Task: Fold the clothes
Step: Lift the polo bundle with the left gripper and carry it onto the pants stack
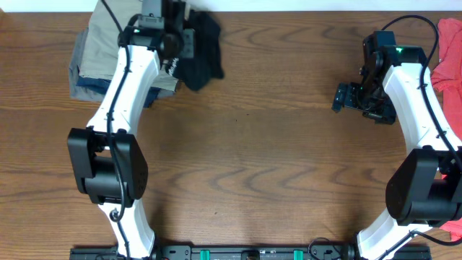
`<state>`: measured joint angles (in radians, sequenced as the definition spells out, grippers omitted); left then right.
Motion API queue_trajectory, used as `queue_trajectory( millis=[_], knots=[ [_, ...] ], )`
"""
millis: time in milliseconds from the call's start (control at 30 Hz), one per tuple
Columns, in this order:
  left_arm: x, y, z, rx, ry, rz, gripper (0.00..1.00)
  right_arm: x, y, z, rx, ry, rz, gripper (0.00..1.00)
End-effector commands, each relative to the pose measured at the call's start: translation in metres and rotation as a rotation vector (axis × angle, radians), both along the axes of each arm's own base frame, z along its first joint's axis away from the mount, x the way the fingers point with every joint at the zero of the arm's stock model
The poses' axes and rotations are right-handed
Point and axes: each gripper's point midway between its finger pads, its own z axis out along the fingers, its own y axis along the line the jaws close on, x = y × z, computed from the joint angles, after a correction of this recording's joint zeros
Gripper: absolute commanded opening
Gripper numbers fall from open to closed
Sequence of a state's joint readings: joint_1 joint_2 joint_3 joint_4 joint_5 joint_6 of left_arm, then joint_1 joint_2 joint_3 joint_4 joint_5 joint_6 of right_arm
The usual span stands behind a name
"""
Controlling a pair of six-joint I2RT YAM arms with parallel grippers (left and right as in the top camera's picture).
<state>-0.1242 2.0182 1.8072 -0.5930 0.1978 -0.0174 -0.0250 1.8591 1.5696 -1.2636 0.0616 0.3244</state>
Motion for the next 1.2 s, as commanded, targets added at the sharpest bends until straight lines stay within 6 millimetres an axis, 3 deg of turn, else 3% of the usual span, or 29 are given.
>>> queue_trajectory(
  millis=[0, 300, 667, 833, 1167],
  knots=[
    [0.021, 0.030, 0.020, 0.034, -0.090, 0.060, 0.06, 0.001, 0.000, 0.003, -0.013, -0.008, 0.017, 0.99],
    [0.047, 0.079, 0.045, 0.029, -0.230, 0.150, 0.06, 0.001, 0.000, 0.003, -0.013, -0.008, 0.017, 0.99],
    [0.047, 0.124, 0.043, 0.075, -0.224, 0.260, 0.06, 0.001, 0.000, 0.003, -0.013, -0.008, 0.017, 0.99],
    [0.047, 0.138, 0.034, 0.078, -0.207, 0.283, 0.06, 0.001, 0.000, 0.003, -0.013, -0.008, 0.017, 0.99],
    [0.055, 0.185, -0.010, 0.088, -0.158, 0.359, 0.07, 0.001, 0.000, 0.003, -0.013, -0.008, 0.017, 0.99]
  ],
)
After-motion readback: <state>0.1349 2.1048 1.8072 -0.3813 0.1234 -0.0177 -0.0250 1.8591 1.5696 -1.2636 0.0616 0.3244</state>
